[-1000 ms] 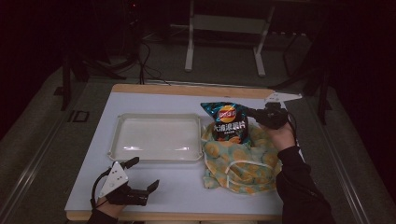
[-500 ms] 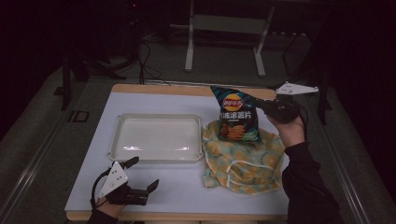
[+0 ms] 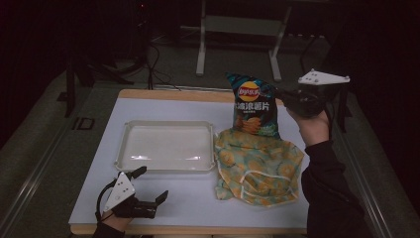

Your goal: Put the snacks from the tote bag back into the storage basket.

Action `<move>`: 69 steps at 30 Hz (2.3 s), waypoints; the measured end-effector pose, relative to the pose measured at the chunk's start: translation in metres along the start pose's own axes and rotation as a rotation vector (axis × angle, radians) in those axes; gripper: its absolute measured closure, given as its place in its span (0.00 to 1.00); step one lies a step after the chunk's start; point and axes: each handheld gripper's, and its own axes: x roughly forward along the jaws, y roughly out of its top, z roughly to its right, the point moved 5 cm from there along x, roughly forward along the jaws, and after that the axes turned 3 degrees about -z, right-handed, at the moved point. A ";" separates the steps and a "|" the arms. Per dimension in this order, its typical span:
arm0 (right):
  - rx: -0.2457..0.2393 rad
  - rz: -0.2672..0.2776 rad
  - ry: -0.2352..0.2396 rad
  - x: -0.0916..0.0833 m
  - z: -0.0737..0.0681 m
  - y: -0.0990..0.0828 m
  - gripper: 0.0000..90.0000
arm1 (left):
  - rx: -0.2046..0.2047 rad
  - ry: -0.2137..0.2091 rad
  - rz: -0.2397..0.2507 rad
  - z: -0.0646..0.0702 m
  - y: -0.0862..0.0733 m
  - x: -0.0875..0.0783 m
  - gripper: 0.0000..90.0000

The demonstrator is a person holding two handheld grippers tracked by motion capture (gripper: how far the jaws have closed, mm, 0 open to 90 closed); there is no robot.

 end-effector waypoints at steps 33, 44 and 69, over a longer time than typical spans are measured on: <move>-0.052 0.050 0.204 0.068 -0.101 0.044 1.00 | -0.001 0.005 0.012 -0.001 0.000 -0.002 0.01; -0.062 0.060 0.273 0.096 -0.141 0.047 1.00 | 0.012 0.016 0.001 -0.001 -0.001 -0.002 0.00; 0.010 -0.010 0.379 0.166 -0.184 -0.006 1.00 | 0.035 0.034 0.003 0.000 0.000 -0.004 0.01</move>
